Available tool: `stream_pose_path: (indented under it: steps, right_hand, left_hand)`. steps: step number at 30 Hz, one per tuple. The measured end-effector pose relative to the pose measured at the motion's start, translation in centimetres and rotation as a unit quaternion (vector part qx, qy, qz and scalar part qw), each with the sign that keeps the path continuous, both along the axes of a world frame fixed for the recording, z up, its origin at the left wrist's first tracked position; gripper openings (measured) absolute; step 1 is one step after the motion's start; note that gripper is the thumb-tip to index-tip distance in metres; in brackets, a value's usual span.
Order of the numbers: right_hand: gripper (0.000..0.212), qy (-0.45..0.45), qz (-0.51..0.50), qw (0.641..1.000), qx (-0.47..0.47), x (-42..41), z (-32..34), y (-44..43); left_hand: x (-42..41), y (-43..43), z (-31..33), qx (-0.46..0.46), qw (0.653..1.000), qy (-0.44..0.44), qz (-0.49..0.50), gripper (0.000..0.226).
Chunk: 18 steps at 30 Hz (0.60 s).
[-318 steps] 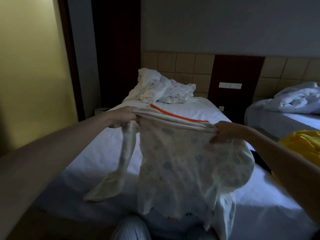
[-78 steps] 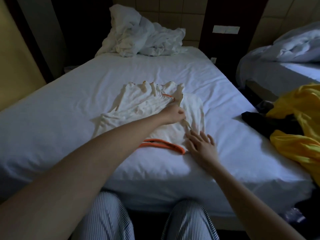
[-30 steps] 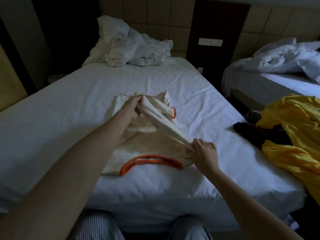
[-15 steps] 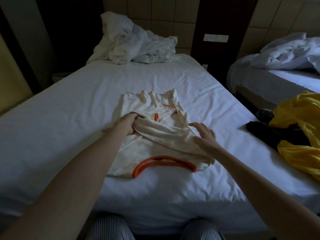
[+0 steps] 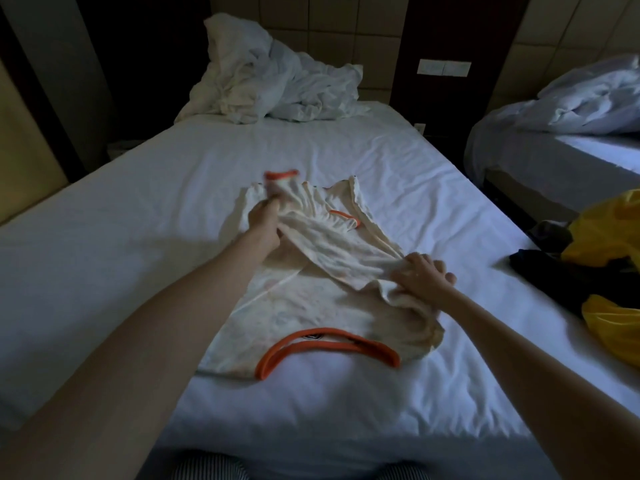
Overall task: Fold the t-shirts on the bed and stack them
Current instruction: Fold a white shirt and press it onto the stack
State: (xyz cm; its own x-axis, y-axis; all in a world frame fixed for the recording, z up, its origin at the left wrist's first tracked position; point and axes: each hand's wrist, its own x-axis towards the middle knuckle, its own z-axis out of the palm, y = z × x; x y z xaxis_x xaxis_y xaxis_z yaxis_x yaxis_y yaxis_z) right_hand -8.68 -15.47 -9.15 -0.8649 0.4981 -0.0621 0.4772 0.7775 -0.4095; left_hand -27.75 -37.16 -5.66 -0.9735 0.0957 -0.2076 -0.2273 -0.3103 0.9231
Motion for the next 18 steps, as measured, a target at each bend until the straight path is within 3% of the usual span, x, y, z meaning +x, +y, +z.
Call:
stream_pose_path:
  steps: [1,3,6,9,13,15,18]
  right_hand:
    - [0.041,0.006,-0.001,1.000,0.013,0.2,-0.5,-0.3]
    - [0.048,0.021,0.013,0.999,0.035,0.6,-1.4,-0.8]
    - [0.055,0.076,0.014,0.996,0.033,0.8,-1.6,-0.8]
    - [0.081,0.159,0.116,0.979,0.058,1.4,-0.7,-1.6]
    - [0.104,0.009,0.306,0.942,0.140,2.3,-1.1,-2.6]
    - [0.102,0.009,0.312,0.940,0.137,2.6,-2.0,-2.1]
    - [0.079,0.039,0.340,0.934,0.102,3.6,-2.3,-1.5]
  left_hand:
    - [-0.8,-0.3,-0.1,0.079,0.996,-0.039,-0.001,0.028]
    - [-1.3,-1.3,-0.3,0.125,0.990,-0.071,-0.012,0.029]
    - [-0.9,-2.4,-1.3,0.080,0.990,-0.107,-0.049,0.011]
    - [-1.3,-2.6,-1.8,0.063,0.991,-0.105,-0.060,0.036]
    - [-1.4,-2.1,-0.4,0.050,0.995,-0.048,-0.070,0.048]
    - [-1.6,-2.4,-0.5,0.028,0.995,-0.056,-0.073,0.046]
    - [-1.8,-3.1,-1.6,0.039,0.993,-0.085,-0.065,0.025]
